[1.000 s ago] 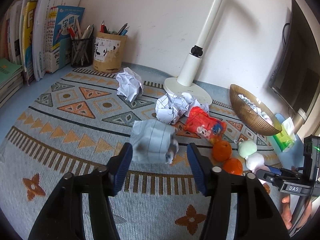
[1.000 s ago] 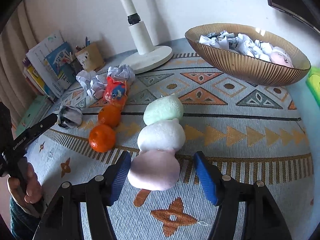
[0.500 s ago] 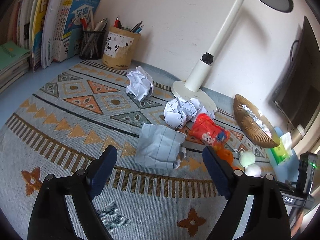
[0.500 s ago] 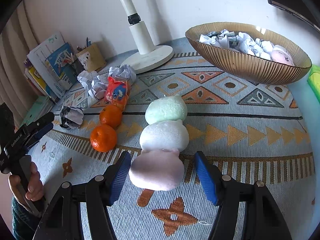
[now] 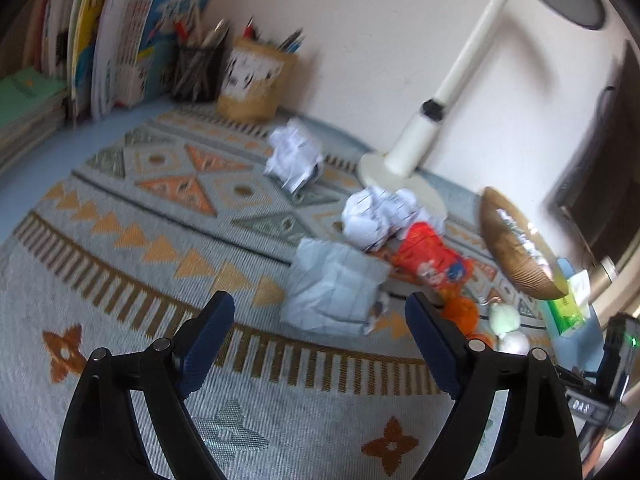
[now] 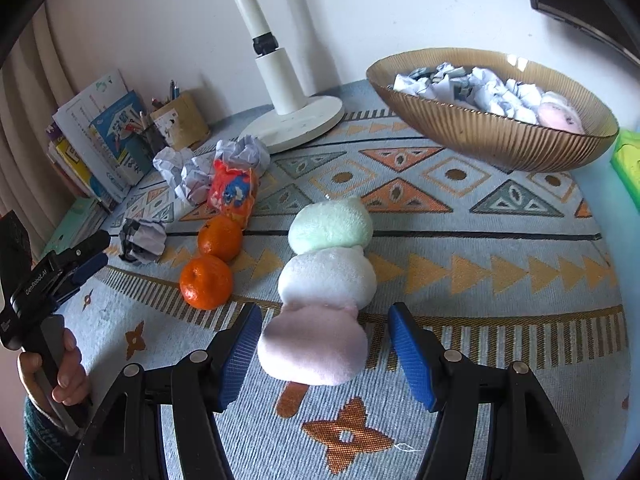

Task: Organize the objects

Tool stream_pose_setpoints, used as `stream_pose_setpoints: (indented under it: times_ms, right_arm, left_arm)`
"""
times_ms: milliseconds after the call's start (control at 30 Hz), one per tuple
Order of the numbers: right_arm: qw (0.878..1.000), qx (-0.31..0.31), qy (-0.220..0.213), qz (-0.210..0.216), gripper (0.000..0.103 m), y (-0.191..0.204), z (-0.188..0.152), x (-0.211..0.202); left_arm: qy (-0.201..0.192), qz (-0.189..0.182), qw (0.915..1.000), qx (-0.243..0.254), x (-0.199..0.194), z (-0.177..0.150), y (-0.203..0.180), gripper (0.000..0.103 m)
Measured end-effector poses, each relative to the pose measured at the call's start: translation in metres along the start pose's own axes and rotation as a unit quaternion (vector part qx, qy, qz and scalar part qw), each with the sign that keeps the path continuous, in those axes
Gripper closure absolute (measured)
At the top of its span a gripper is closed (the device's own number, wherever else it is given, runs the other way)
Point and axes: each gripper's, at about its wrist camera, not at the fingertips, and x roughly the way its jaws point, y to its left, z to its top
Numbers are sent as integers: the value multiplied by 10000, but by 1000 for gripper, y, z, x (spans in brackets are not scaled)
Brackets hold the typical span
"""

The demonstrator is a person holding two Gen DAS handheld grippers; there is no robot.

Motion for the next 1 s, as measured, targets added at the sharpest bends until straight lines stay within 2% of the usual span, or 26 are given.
stream_pose_setpoints:
  times_ms: [133, 200, 267, 300, 333, 400, 600, 1000]
  right_arm:
    - [9995, -236, -1, -205, 39, 10, -1, 2]
    - [9983, -447, 16, -369, 39, 18, -2, 4]
    - [9967, -627, 19, -506, 39, 25, -3, 5]
    - [9960, -696, 19, -557, 39, 28, -4, 6]
    - [9954, -732, 27, -614, 39, 29, -4, 7]
    - [9951, -760, 27, -638, 39, 28, -4, 8]
    - [9956, -700, 39, -624, 39, 27, -3, 8]
    - [9953, -707, -13, -668, 39, 28, -2, 8]
  left_arm:
    - [405, -27, 9979, -512, 19, 10, 12, 17]
    - [418, -22, 9983, -400, 25, 13, 8, 18]
    - [441, -77, 9987, -242, 29, 12, 3, 37]
    - [458, -187, 9986, -163, 29, 10, 1, 57]
    - [459, -213, 9987, -68, 28, 9, -1, 56]
    - [225, -26, 9997, 93, 21, 8, -6, 56]
    - [-268, 202, 9974, 640, 6, 1, -28, 56]
    - [-385, 298, 9960, 744, 0, 1, -28, 56]
